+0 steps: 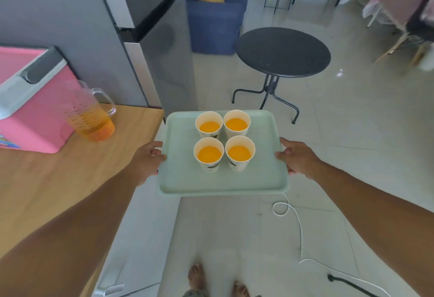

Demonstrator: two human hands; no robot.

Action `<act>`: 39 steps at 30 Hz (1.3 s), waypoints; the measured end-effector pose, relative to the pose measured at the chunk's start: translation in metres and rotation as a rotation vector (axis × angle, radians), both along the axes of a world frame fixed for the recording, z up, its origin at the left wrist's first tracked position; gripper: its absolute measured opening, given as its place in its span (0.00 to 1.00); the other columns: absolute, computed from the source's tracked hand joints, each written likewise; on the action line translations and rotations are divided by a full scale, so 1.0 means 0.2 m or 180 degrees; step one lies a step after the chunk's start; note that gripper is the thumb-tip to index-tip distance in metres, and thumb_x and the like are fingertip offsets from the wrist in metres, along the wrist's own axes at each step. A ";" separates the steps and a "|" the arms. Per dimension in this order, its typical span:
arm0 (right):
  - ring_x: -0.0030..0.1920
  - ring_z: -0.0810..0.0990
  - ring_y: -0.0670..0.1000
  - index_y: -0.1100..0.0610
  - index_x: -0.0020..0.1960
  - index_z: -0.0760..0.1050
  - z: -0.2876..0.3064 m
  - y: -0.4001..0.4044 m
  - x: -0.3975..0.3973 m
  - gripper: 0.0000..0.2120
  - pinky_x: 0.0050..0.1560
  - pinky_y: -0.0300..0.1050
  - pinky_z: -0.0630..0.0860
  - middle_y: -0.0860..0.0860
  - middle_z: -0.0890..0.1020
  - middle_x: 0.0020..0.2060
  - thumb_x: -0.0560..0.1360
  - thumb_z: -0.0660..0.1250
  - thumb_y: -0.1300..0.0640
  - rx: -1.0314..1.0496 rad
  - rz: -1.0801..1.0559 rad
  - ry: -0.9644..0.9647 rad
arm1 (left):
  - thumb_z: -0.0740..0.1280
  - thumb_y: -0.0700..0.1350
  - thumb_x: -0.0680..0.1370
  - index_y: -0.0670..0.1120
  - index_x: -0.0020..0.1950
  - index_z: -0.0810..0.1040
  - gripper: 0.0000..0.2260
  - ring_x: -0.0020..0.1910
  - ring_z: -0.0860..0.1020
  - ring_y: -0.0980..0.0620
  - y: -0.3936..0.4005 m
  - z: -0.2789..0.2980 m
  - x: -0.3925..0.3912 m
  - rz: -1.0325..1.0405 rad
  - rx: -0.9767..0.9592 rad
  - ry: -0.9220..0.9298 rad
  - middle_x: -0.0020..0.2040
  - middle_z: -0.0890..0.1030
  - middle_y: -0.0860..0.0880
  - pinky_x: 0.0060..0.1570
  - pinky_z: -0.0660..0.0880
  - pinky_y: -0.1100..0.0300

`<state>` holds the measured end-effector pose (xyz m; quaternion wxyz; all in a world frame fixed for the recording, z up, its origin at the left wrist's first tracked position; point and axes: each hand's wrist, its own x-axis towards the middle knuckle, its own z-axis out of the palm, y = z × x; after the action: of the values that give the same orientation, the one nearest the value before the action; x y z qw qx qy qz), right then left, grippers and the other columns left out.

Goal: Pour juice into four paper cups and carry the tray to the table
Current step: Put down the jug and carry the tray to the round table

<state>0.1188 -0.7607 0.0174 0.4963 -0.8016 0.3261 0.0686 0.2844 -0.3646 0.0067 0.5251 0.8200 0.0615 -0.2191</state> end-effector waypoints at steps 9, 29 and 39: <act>0.47 0.85 0.58 0.46 0.78 0.72 0.01 -0.17 -0.03 0.27 0.40 0.48 0.83 0.56 0.81 0.47 0.81 0.71 0.59 -0.0125 -0.0655 -0.0028 | 0.66 0.35 0.80 0.49 0.64 0.79 0.16 0.52 0.83 0.45 -0.36 0.09 0.36 -0.0827 0.0071 -0.0128 0.52 0.83 0.47 0.49 0.83 0.42; 0.49 0.87 0.58 0.45 0.81 0.68 -0.03 -0.82 0.39 0.30 0.45 0.53 0.86 0.55 0.83 0.50 0.81 0.71 0.57 -0.0194 -0.0913 0.0120 | 0.66 0.33 0.81 0.48 0.64 0.78 0.15 0.50 0.82 0.45 -1.14 0.10 0.90 -0.0996 0.0182 -0.0164 0.57 0.82 0.40 0.45 0.81 0.50; 0.50 0.86 0.58 0.46 0.81 0.67 0.02 -1.29 0.69 0.31 0.36 0.46 0.83 0.55 0.83 0.51 0.81 0.71 0.58 -0.0193 -0.0849 0.0133 | 0.67 0.33 0.79 0.49 0.65 0.77 0.17 0.53 0.83 0.43 -1.61 0.08 1.19 -0.0919 0.0246 -0.0138 0.54 0.82 0.44 0.49 0.82 0.44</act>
<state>0.2574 -1.0177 0.0214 0.4697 -0.7642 0.4419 0.0089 0.5224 -0.6870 0.0220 0.4575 0.8444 -0.0600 -0.2721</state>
